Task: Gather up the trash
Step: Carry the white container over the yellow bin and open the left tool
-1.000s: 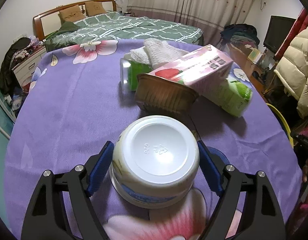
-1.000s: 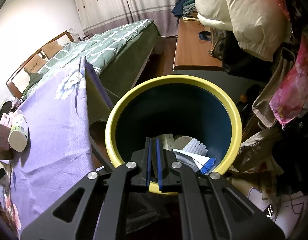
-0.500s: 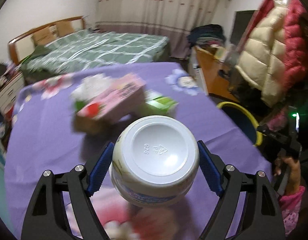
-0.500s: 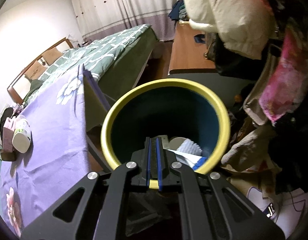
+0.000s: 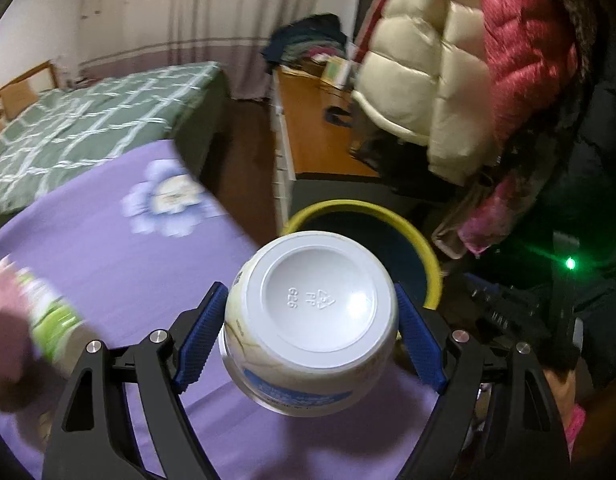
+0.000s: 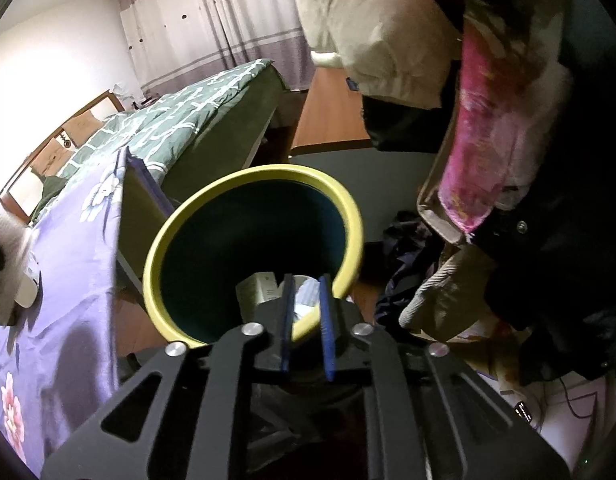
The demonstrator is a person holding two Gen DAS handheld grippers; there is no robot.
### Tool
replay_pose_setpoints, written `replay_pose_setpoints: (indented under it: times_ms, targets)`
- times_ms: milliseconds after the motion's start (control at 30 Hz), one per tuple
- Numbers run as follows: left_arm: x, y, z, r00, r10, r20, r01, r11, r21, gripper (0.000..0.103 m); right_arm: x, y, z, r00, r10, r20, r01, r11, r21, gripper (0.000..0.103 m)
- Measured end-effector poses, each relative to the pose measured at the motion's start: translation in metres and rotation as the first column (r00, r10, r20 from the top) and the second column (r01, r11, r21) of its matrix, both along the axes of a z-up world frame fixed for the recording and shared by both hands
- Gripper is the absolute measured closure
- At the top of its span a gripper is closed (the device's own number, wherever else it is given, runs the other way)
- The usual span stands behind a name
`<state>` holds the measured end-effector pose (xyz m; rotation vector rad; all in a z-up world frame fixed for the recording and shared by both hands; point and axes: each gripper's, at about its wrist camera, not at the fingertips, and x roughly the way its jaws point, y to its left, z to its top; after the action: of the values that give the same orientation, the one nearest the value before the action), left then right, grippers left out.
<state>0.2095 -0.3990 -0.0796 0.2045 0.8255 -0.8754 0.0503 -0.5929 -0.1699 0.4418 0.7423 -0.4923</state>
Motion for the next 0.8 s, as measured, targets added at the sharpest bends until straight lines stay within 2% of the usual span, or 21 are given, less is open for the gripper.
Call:
replay_pose_setpoints:
  times_ms: [100, 300, 333, 367, 433, 533, 633, 800]
  targets:
    - [0.003, -0.037, -0.008, 0.999, -0.038, -0.019, 0.038, 0.999, 0.01, 0.022, -0.006, -0.007, -0.001, 1.0, -0.006, -0.002, 0.006, 1.0, -0.001, 0.085]
    - [0.006, -0.096, -0.033, 0.994, -0.089, -0.059, 0.092, 0.994, 0.052, 0.021, -0.02, -0.015, 0.0, 0.999, -0.036, 0.004, 0.037, 0.999, -0.006, 0.074]
    - [0.006, -0.102, -0.037, 0.994, -0.088, -0.058, 0.091, 0.994, 0.06, 0.02, -0.021, -0.017, -0.001, 0.999, -0.039, 0.005, 0.039, 0.999, -0.003, 0.073]
    - [0.007, -0.106, -0.04, 0.994, -0.088, -0.058, 0.091, 0.994, 0.062, 0.013, -0.022, -0.017, -0.001, 0.999, -0.041, 0.006, 0.041, 0.999, 0.0, 0.073]
    - [0.01, -0.113, -0.042, 0.996, -0.075, -0.055, 0.079, 0.995, 0.063, 0.009, -0.021, -0.016, -0.001, 0.999, -0.038, 0.006, 0.038, 0.999, 0.004, 0.072]
    - [0.011, -0.105, -0.033, 0.996, -0.053, -0.07, 0.056, 0.998, 0.034, 0.009, -0.018, -0.012, -0.002, 1.0, -0.023, 0.006, 0.023, 1.0, 0.008, 0.072]
    - [0.005, -0.079, -0.017, 0.998, -0.03, -0.047, 0.03, 1.0, 0.005, 0.007, -0.011, -0.004, -0.001, 1.0, 0.001, 0.007, -0.001, 1.0, 0.007, 0.069]
    - [-0.009, -0.006, 0.009, 0.999, 0.053, 0.002, -0.052, 0.998, -0.044, 0.006, 0.003, 0.014, 0.002, 0.999, 0.05, 0.01, -0.05, 0.999, 0.005, 0.066]
